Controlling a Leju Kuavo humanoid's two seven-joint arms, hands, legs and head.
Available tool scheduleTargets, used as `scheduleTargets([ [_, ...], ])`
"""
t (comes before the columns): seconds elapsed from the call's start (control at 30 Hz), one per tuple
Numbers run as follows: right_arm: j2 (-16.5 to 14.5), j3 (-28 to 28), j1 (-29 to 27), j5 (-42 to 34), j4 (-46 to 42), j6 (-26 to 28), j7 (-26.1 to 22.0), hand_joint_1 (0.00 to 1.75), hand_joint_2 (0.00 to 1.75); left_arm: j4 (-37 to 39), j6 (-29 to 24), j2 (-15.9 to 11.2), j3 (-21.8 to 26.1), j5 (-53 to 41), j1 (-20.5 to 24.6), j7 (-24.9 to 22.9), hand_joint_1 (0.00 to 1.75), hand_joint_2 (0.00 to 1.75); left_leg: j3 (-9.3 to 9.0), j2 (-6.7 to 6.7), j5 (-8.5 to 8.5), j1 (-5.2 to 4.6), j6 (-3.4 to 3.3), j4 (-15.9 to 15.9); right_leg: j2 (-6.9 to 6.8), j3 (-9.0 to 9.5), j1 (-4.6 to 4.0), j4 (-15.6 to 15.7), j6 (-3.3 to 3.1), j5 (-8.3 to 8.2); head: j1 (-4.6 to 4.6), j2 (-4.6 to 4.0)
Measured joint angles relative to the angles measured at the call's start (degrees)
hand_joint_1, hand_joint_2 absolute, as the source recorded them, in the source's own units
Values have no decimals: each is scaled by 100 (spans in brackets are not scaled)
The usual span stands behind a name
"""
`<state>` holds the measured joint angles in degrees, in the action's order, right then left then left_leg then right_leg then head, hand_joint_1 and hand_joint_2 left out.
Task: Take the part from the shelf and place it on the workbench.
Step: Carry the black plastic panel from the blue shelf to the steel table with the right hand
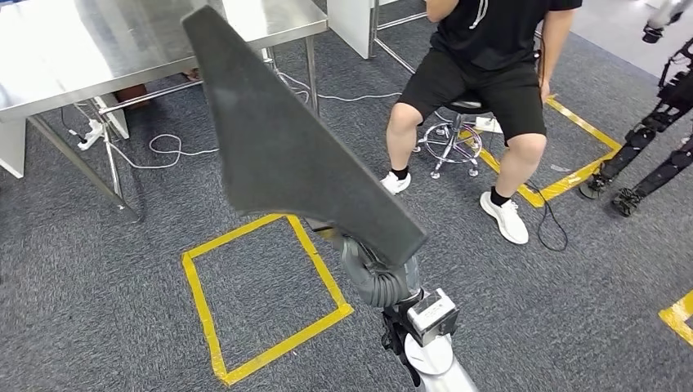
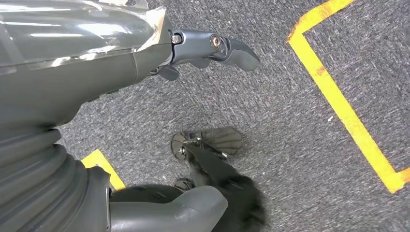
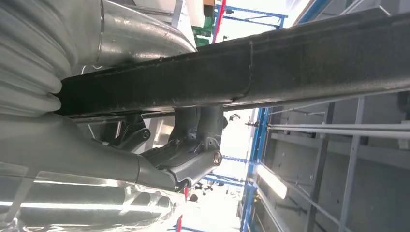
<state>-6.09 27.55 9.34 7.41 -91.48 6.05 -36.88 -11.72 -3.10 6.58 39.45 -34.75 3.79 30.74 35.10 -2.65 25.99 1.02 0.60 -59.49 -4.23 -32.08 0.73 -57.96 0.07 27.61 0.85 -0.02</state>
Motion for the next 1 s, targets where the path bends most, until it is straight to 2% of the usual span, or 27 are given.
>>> scheduleTargets([
  [0.03,-2,0,5,0,-1,0,1,171,175,0,0,-1,0,-1,6,0,0,175,-63,-24,-17,-19,-33,121,-35,15,-17,1,33,16,-10,0],
  [0.1,-9,1,17,1,-1,0,1,171,175,-1,-3,-2,2,-3,6,-5,0,175,-60,75,-17,-49,-108,144,-105,49,-29,19,100,33,-27,0],
  [0.13,-13,2,24,2,-1,0,1,171,175,-1,-6,1,3,-4,2,-11,0,175,-81,122,-34,-46,-149,174,-83,48,-25,-1,132,53,-29,0],
  [0.17,-16,2,31,4,-1,1,1,171,175,-1,-12,4,4,-4,3,-22,0,175,-105,170,-59,-36,-192,206,-2,18,-23,-88,147,107,-32,0],
  [0.2,-16,3,38,6,-1,1,-1,171,175,-1,-17,7,5,-4,8,-32,0,175,-128,220,-83,-21,-230,238,112,-68,-22,-289,146,209,-42,0],
  [0.27,-3,3,39,4,6,2,-1,171,175,-2,-31,9,8,-4,22,-52,0,175,-138,332,-95,-9,-271,252,329,-430,0,-1024,102,520,-64,0],
  [0.3,7,2,37,-1,14,1,1,171,175,-2,-34,8,14,-4,24,-60,0,175,-137,400,-93,-10,-276,251,366,-625,4,-1390,98,643,-74,0],
  [0.33,15,2,34,-7,24,2,3,171,175,-1,-37,8,25,-4,23,-66,0,175,-138,473,-90,-11,-278,249,384,-757,5,-1608,117,688,-75,0],
  [0.37,20,2,32,-14,33,1,3,171,175,-1,-38,9,39,-4,19,-70,0,175,-142,546,-88,-10,-276,246,393,-779,6,-1595,158,632,-76,0],
  [0.4,22,2,33,-17,37,1,3,171,175,0,-38,10,51,-4,15,-74,0,175,-147,621,-84,-9,-270,242,411,-688,9,-1354,210,491,-76,0],
  [0.43,22,3,37,-19,38,2,3,171,175,0,-38,11,60,-5,14,-75,0,175,-151,696,-76,-6,-256,233,472,-515,22,-947,264,301,-78,0],
  [0.47,22,3,41,-20,40,2,3,171,175,0,-37,12,64,-9,14,-77,0,175,-149,765,-62,-16,-234,212,560,-350,34,-550,288,137,-81,0],
  [0.5,23,3,45,-21,42,2,3,171,175,0,-37,13,67,-14,13,-79,0,175,-139,823,-47,-24,-206,193,624,-213,46,-247,280,19,-84,0],
  [0.53,23,3,48,-24,44,2,3,171,175,0,-37,13,71,-20,8,-81,0,175,-125,867,-36,-31,-177,180,675,-136,47,-76,248,-41,-83,0],
  [0.6,20,5,51,-29,46,2,3,171,175,0,-38,11,79,-31,-19,-87,0,175,-103,930,-30,-20,-115,185,627,-96,39,-33,144,-60,-78,0],
  [0.63,14,6,52,-32,47,2,2,171,175,0,-38,8,84,-37,-35,-89,0,175,-98,897,-17,-7,-86,172,593,-83,47,-23,100,-69,-73,0],
  [0.7,-2,8,52,-39,47,2,-2,171,175,0,-39,3,91,-52,-43,-85,0,175,13,654,147,-3,-28,-77,501,-54,71,4,5,-73,-51,0],
  [0.77,-9,9,47,-48,50,2,-4,171,175,0,-39,4,92,-63,-28,-81,0,175,345,374,500,1,17,-752,392,-38,56,9,-64,-52,-27,0],
  [0.8,-8,9,43,-50,56,2,-5,171,175,0,-39,4,93,-66,-23,-80,0,175,550,322,660,10,33,-1141,330,-33,43,9,-78,-41,-20,0],
  [0.83,-7,9,38,-50,63,2,-5,171,175,0,-39,3,95,-68,-25,-79,0,175,696,300,727,16,43,-1403,268,-28,32,8,-86,-33,-21,0],
  [0.87,-7,10,33,-50,71,2,-5,171,175,0,-39,2,97,-68,-30,-79,0,175,743,287,687,17,46,-1464,209,-21,25,8,-92,-24,-19,0],
  [0.9,-7,10,30,-50,76,2,-5,171,175,0,-39,1,99,-68,-36,-79,0,175,662,266,538,17,39,-1284,153,-7,22,8,-92,-14,-19,1],
  [0.93,-8,11,30,-50,78,2,-5,171,175,-1,-39,-2,101,-68,-38,-79,0,175,468,212,329,13,22,-904,102,12,18,8,-88,1,-18,1],
  [0.97,-8,13,31,-51,78,2,-5,171,175,-1,-39,-3,102,-68,-34,-79,0,175,248,100,158,1,-6,-484,58,34,6,7,-77,16,-17,1],
  [1.0,-8,14,33,-51,78,2,-5,171,175,-2,-39,-5,102,-68,-26,-78,0,175,67,9,36,-16,-38,-144,18,52,-17,7,-55,35,-23,1],
])
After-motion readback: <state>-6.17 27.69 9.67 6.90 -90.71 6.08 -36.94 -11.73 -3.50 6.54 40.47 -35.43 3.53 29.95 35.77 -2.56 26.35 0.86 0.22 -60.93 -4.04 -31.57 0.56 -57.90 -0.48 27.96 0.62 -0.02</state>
